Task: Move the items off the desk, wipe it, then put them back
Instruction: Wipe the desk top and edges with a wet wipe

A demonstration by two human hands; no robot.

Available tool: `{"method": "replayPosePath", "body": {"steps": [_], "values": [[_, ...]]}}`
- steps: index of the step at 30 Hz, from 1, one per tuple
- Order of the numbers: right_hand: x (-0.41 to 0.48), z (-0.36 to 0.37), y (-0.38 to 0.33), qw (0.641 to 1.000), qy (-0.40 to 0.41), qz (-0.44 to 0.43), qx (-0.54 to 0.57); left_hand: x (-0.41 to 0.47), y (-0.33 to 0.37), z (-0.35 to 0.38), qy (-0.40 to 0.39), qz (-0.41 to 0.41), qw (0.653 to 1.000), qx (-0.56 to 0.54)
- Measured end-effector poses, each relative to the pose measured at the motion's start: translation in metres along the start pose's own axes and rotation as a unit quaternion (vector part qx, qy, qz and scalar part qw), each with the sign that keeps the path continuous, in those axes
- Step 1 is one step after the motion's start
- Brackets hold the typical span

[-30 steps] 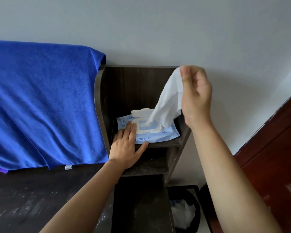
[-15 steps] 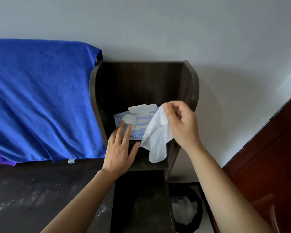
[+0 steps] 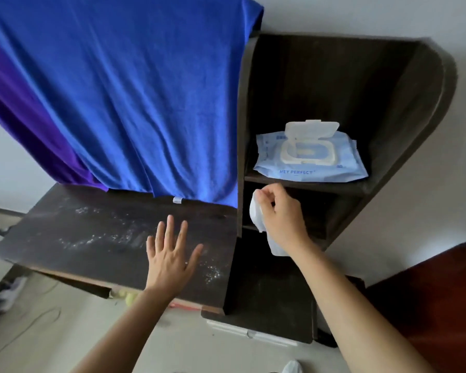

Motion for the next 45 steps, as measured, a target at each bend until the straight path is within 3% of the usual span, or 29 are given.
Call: {"method": "replayPosePath", "body": {"steps": [4,9,14,16,20,25,32,35,38,42,45], "values": [[-0.022,0.065,-0.021,0.999,0.033,0.036,-0.025,-0.018,-0.067,-0.004,-0.038,0.000,0.999,0.002],[-0.044,0.137,-0.047,0.992,0.066,0.096,0.050,-0.033,-0.135,-0.006,-0.070,0.024,0.997,-0.004],[-0.051,0.178,-0.004,0.968,0.099,0.205,0.108,-0.037,-0.172,0.018,-0.088,0.038,0.995,-0.014],[-0.048,0.193,0.034,0.956,0.105,0.265,0.075,-0.037,-0.178,0.037,-0.096,0.042,0.994,-0.023],[-0.053,0.220,0.106,0.927,0.081,0.354,-0.091,-0.040,-0.183,0.083,-0.139,0.050,0.989,-0.011],[-0.086,0.252,0.125,0.914,0.098,0.268,-0.287,-0.034,-0.184,0.123,-0.158,0.054,0.986,-0.002],[-0.086,0.321,0.120,0.913,-0.017,0.263,-0.312,-0.018,-0.197,0.151,-0.161,-0.022,0.987,-0.003],[-0.059,0.326,0.130,0.914,-0.052,0.155,-0.371,-0.016,-0.200,0.163,-0.175,-0.015,0.984,0.022],[-0.012,0.320,0.143,0.888,-0.101,0.081,-0.441,-0.017,-0.202,0.167,-0.163,-0.015,0.986,0.028],[0.023,0.320,0.138,0.882,-0.091,0.064,-0.458,-0.017,-0.204,0.171,-0.156,-0.014,0.987,0.034],[-0.005,0.313,0.139,0.882,-0.140,-0.038,-0.448,-0.017,-0.203,0.171,-0.164,-0.016,0.986,0.028]]}}
Point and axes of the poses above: each hand's wrist, its own x-axis towards the middle knuckle, its own z-axis out of the palm, y = z × x, the point moved 1 cm from there along x, towards the middle knuckle, and after that the axes turned 12 degrees about z, right-handed, at the moved point
